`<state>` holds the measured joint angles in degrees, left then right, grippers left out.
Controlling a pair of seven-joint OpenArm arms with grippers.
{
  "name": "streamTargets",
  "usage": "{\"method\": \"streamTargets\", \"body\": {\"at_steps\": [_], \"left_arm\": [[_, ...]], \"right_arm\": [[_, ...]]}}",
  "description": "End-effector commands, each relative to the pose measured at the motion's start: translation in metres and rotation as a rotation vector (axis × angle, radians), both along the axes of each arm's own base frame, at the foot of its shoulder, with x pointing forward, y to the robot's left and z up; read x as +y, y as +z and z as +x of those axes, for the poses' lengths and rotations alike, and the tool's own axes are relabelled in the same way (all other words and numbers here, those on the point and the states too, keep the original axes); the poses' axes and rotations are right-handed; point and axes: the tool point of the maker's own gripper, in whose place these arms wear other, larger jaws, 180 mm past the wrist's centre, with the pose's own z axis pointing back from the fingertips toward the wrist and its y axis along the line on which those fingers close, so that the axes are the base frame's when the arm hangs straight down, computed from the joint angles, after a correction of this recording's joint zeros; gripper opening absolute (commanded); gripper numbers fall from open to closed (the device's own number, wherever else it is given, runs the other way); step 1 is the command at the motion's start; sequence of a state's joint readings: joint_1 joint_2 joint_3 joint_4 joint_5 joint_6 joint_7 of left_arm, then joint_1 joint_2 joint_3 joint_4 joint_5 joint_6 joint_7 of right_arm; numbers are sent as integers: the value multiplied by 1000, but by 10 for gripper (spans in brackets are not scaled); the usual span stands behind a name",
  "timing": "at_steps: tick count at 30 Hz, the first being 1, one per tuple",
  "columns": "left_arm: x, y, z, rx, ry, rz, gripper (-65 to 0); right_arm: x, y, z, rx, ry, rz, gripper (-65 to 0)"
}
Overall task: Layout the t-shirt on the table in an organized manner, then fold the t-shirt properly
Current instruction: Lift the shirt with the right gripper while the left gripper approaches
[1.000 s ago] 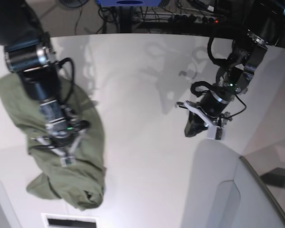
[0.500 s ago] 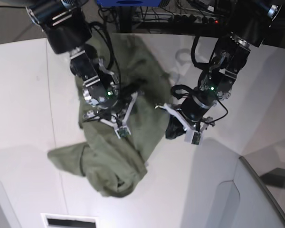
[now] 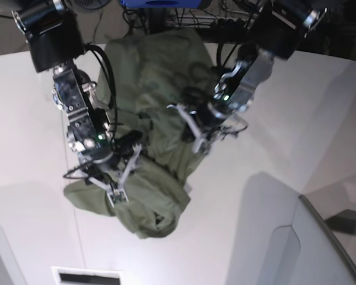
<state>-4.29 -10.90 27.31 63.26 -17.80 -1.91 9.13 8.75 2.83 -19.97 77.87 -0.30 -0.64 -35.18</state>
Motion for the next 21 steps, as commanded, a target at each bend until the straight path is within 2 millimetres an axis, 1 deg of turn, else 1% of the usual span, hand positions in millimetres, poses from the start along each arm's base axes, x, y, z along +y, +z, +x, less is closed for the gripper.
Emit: {"method": "streamTargets", "body": {"at_steps": [1, 4, 5, 6, 9, 10, 11, 13, 14, 15, 17, 19, 21], "left_arm": [[23, 39, 33, -128, 65, -10, -650], [64, 84, 44, -243, 171, -30, -650], [79, 97, 46, -280, 201, -28, -650], [91, 111, 47, -315, 224, -25, -650], [121, 139, 44, -384, 268, -1, -650], [129, 144, 40, -396, 280, 9, -650], [138, 146, 36, -398, 291, 23, -650], [158, 139, 21, -352, 329, 58, -650], [171, 134, 12, -324, 357, 74, -650], [184, 127, 2, -296, 391, 89, -650], [204, 118, -18, -260, 438, 118, -650], [222, 110, -37, -226, 476, 145, -650], [235, 106, -51, -205, 505, 165, -650]], "right_arm": [[8, 23, 19, -76, 12, 22, -288], [27, 26, 30, -82, 78, -7, -282], [35, 26, 33, -81, 105, -20, -282], [47, 24, 33, -74, 138, -30, -282], [82, 24, 36, -68, 223, -49, -281], [94, 22, 34, -60, 252, -57, -264], [106, 18, 32, -47, 278, -63, -228], [127, 14, 31, -33, 324, -77, -137], [132, 11, 32, -24, 335, -87, -99], [137, 11, 35, -33, 347, -91, -83], [142, 12, 42, -64, 360, -82, -81], [139, 10, 49, -78, 359, -86, -81], [132, 1, 53, -67, 352, -99, -95]]}}
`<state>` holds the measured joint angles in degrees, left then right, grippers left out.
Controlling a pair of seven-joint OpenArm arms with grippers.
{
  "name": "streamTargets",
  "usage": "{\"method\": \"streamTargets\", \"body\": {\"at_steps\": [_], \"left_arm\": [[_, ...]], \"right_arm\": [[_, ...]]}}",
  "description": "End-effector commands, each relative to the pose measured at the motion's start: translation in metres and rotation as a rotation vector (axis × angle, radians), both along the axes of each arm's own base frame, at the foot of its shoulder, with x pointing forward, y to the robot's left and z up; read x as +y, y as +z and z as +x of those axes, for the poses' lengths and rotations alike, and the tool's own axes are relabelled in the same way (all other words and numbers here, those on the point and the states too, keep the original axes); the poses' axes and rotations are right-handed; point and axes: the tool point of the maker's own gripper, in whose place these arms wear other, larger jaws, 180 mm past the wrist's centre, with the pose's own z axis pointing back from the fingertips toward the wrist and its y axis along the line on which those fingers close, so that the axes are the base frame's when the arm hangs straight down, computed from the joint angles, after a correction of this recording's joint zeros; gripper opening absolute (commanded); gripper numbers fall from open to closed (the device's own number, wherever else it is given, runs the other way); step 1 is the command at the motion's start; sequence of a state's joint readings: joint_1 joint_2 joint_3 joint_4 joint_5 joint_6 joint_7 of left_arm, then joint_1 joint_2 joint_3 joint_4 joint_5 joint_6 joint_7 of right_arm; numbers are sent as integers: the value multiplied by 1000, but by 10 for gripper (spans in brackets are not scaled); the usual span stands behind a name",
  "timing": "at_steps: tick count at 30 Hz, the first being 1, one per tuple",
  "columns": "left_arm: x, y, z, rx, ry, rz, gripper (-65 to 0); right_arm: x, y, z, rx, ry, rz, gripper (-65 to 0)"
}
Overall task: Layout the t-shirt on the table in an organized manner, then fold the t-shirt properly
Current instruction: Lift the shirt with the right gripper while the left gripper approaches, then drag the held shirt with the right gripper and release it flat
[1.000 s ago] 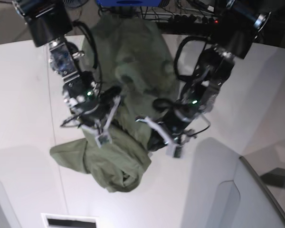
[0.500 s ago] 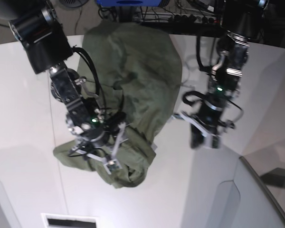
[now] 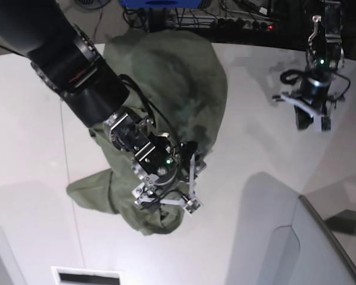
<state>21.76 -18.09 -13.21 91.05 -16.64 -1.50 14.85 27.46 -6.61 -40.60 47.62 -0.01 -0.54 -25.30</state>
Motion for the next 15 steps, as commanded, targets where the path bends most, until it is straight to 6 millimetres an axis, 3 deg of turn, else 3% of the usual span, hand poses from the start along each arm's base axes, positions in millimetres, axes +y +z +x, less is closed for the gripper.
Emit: {"method": "streamTargets", "body": {"at_steps": [1, 5, 10, 12, 15], "left_arm": [[11, 19, 8, -66, 11, 26, -650], [18, 13, -5, -39, 28, 32, -650], [17, 14, -2, -44, 25, 30, -650], [16, 14, -1, -46, 23, 30, -650], [16, 14, -1, -48, 24, 28, -650]], "right_arm": [[7, 17, 16, -53, 6, 26, -120], [-4, 4, 22, -54, 0, 9, -219], [-7, -2, 20, -40, -4, 2, -284], [-7, -3, 19, -39, -4, 2, -396], [-6, -2, 19, -40, -3, 5, -650]]}}
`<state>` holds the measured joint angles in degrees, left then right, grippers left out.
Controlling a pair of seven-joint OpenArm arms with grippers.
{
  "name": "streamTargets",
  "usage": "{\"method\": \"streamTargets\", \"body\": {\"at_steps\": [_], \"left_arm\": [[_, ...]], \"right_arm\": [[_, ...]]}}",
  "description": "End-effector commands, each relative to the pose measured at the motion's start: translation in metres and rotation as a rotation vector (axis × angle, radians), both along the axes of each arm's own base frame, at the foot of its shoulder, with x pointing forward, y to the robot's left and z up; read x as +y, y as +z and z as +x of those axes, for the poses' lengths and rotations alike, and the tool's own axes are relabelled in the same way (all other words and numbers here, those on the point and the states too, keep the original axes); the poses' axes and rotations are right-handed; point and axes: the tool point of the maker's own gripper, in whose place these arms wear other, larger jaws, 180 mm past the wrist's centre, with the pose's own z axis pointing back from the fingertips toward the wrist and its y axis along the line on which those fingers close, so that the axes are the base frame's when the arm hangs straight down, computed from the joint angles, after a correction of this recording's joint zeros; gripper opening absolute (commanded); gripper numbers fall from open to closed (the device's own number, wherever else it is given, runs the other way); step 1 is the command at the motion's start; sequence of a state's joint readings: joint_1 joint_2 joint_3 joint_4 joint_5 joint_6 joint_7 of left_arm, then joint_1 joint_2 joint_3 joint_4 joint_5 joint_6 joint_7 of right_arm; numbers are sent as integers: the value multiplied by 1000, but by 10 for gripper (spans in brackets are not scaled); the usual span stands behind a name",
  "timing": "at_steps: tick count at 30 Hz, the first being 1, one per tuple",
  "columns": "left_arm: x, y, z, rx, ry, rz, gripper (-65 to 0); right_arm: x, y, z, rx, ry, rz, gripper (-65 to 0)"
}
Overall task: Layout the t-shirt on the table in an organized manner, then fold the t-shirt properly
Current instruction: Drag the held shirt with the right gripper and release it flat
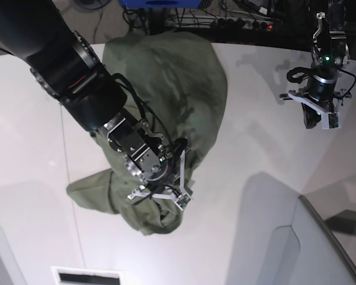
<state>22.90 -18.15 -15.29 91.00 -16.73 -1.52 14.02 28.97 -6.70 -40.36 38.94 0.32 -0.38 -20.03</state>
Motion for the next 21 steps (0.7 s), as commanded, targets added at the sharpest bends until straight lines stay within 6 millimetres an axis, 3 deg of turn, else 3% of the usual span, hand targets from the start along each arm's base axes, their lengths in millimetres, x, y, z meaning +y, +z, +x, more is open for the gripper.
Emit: {"method": "streamTargets", "body": {"at_steps": [1, 7, 11, 16, 18, 21], "left_arm": [[2, 13, 7, -44, -5, 13, -650], [6, 7, 9, -33, 6, 11, -650], [9, 5, 13, -31, 15, 8, -650], [8, 8, 17, -45, 14, 9, -650], [8, 9, 19, -48, 14, 9, -650], [8, 9, 19, -48, 14, 9, -650]], "right_arm": [[12, 25, 19, -68, 10, 34, -650], [31, 63, 22, -156, 29, 117, -650], [14, 94, 30, -162, -37, 126, -650], [-47, 129, 46, -184, -172, 101, -650], [-96, 137, 55, -183, -281, 84, -650], [-189, 143, 65, -190, -483, 65, -650]]}}
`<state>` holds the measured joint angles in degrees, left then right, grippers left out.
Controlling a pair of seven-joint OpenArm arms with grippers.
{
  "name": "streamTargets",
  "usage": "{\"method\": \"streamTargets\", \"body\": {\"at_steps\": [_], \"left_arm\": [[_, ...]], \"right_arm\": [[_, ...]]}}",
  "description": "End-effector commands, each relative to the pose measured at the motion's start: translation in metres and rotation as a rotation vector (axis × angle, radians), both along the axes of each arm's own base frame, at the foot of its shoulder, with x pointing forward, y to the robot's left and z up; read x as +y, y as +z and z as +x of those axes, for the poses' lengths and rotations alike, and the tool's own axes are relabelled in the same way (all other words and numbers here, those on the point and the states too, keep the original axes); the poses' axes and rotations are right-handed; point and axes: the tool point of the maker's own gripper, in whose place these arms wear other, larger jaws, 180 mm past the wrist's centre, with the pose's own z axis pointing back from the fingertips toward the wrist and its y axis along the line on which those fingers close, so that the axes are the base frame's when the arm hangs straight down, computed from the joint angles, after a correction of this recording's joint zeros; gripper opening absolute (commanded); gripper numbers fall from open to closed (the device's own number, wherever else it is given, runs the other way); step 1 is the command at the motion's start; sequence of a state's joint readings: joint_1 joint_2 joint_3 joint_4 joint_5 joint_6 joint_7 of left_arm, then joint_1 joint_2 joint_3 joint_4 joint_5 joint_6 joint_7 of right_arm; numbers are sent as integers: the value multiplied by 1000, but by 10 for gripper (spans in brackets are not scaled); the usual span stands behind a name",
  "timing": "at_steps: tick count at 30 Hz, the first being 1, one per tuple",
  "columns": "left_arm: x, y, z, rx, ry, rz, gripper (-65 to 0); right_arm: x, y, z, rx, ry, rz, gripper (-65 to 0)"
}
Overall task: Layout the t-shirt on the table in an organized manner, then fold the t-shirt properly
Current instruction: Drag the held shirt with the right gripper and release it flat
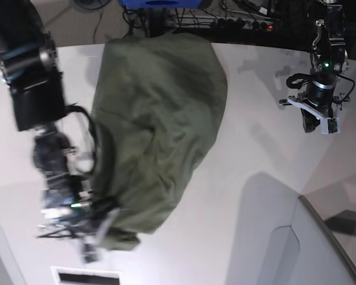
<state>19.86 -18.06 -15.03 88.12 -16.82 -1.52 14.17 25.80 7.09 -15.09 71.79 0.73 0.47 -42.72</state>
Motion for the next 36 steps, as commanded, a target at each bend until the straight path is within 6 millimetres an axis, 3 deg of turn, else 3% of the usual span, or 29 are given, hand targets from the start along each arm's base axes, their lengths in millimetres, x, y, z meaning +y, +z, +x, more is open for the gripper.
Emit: {"method": "streamTargets", "body": {"at_steps": [1, 4, 5, 7, 8, 11, 14, 17, 21, 26, 29, 33, 36], "left_arm": [[4, 13, 7, -44, -5, 18, -650], [4, 14, 8, -46, -5, 18, -650], [4, 15, 9, -51, -5, 18, -650], [-2, 14, 13, -50, -18, 12, -650], [-6, 10, 12, -42, -29, 9, -650], [-8, 12, 19, -52, -34, 5, -650], [-6, 15, 23, -63, -28, 6, -650], [-2, 18, 24, -68, -24, 14, -650], [3, 21, 24, -67, -29, 30, -650], [20, 3, 13, -4, -11, 50, -650], [23, -4, 10, 15, 0, 47, -650], [21, -7, 12, 21, -3, 42, -650], [19, -1, 23, -5, -1, 35, -650]], "right_arm": [[-44, 27, 15, -74, -90, -26, -650], [-121, 57, 21, -118, -226, -66, -650], [-132, 68, 22, -128, -242, -80, -650], [-135, 97, 27, -157, -252, -87, -650], [-123, 109, 29, -166, -231, -92, -650], [-31, 123, 37, -174, -56, -83, -650], [71, 112, 30, -144, 117, -19, -650], [166, 86, 10, -61, 253, 68, -650], [221, 35, -7, -3, 386, 120, -647], [222, -48, -33, 217, 250, 303, -648], [218, -73, -49, 282, 245, 297, -648], [218, -85, -71, 334, 255, 298, -650], [219, -76, -94, 383, 292, 309, -650]]}}
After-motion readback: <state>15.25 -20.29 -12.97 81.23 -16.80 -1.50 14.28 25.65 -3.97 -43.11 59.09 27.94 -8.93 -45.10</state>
